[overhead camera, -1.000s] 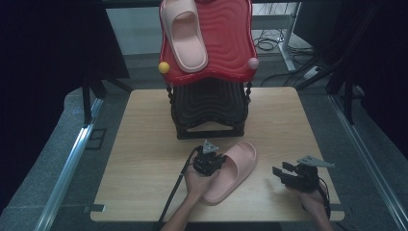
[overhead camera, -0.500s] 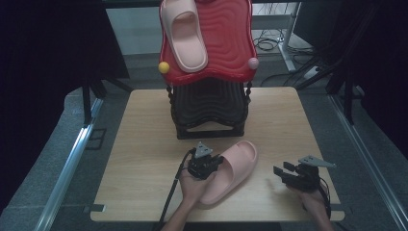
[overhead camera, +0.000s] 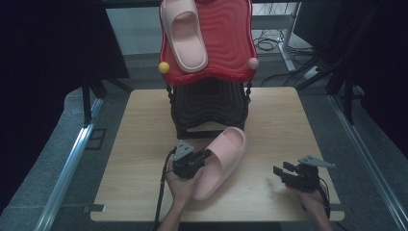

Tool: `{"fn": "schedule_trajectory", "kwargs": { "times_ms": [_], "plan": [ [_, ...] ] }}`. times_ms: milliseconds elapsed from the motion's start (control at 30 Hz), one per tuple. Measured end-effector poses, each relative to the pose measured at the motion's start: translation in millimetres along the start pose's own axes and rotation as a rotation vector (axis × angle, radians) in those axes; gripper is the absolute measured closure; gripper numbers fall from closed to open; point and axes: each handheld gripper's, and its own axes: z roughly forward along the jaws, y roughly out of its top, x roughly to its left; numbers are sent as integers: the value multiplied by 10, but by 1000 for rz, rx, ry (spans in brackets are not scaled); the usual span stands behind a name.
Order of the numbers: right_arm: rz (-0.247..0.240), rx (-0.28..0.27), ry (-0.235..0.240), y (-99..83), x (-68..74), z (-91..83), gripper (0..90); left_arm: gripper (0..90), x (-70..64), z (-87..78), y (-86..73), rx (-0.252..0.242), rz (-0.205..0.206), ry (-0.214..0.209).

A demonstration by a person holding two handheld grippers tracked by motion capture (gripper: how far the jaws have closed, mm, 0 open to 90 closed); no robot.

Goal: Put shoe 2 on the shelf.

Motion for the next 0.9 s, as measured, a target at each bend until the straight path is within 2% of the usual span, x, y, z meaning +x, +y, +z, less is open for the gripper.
{"fn": "schedule_trajectory", "kwargs": {
  "times_ms": [233,467,900],
  "plan": [
    [10,-4,-7,-3,-12,4,462,847,34,-207,181,-82,4,13],
    [15,1,-8,-8,1,18,462,847,11,-391,394,-165,11,16],
    [22,0,-11,-11,8,32,462,848,-79,-577,856,-255,58,18]
  ]
}}
